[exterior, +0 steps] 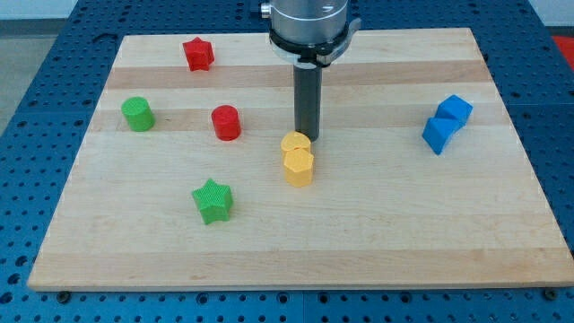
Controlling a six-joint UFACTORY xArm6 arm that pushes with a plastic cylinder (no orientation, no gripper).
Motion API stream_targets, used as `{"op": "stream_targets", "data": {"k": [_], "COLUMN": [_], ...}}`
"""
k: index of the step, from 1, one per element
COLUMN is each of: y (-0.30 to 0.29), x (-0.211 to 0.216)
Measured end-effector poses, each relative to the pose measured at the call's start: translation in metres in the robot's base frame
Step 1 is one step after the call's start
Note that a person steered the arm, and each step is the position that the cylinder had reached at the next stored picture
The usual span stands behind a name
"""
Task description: Move red circle towards green circle
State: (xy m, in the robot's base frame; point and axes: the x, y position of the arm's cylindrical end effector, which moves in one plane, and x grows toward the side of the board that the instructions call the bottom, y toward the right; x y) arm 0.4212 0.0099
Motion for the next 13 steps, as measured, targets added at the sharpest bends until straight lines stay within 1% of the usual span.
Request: {"op": "stream_targets", "data": {"k": [1, 2, 3, 5, 6, 7, 8, 9, 10, 11, 12, 13], "y": [0.000, 0.000, -0.020, -0.045, -0.062, -0.065, -0.067, -0.084, -0.095, -0.095, -0.095, -0.098], "x": [-0.002, -0.065, -0.074, -0.071, -0.032, -0.021, -0.019, 0.021, 0.050, 0.042, 0.007, -0.019]}}
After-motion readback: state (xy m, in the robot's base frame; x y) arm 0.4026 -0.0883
